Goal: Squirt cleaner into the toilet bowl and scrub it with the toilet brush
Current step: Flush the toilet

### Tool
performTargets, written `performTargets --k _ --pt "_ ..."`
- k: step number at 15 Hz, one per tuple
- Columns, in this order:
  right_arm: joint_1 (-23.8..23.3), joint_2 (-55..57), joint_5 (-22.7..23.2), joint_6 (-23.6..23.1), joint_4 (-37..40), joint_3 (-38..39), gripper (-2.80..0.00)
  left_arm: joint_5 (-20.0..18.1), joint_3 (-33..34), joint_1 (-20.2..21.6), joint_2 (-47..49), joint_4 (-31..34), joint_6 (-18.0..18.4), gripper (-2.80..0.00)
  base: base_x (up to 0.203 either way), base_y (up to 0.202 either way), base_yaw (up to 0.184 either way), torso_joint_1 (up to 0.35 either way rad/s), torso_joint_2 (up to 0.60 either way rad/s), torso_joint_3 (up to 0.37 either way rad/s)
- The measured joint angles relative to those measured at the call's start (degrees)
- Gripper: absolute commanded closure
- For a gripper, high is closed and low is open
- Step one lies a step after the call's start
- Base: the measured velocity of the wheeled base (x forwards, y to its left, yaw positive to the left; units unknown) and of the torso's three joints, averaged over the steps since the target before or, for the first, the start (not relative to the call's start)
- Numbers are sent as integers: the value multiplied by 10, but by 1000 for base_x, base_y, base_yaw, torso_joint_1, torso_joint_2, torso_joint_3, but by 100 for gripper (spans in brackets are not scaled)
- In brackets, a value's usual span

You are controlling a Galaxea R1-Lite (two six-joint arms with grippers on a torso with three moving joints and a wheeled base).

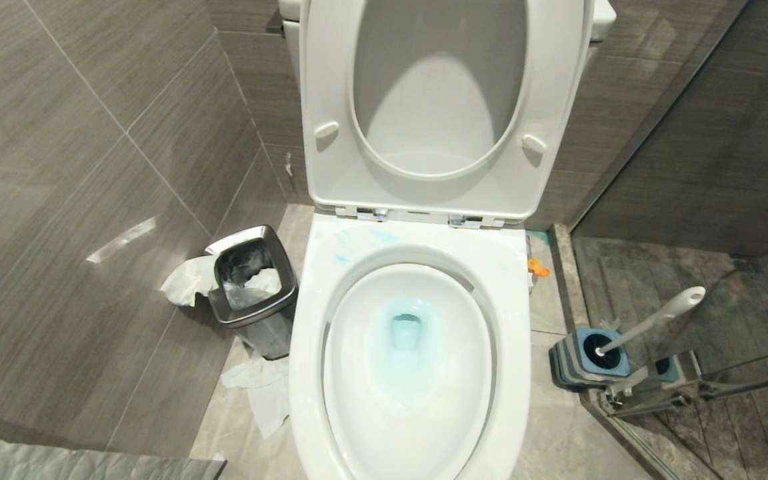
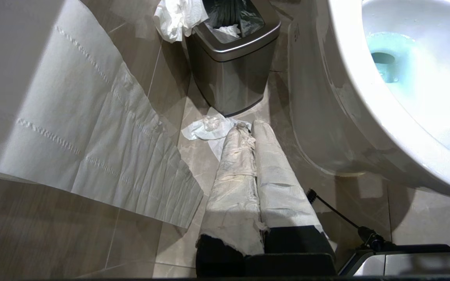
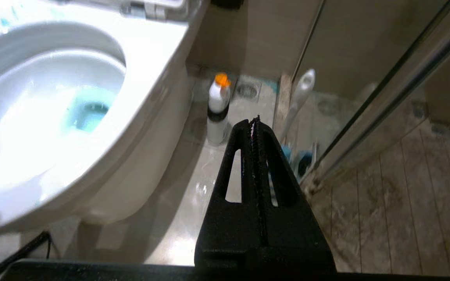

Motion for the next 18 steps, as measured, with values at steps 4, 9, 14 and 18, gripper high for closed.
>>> performTargets --k 4,9,14,18 --pt "0 -3 2 2 89 1 0 0 0 0 0 0 0 0 0 0 0 0 0 0" --pt "0 -3 -1 22 89 1 0 0 0 0 0 0 0 0 0 0 0 0 0 0" --pt "0 -3 -2 30 89 1 0 0 0 0 0 0 2 0 0 0 0 0 0 0" --pt "0 -3 -2 30 89 1 0 1 -2 0 0 1 17 0 0 0 0 0 0 0"
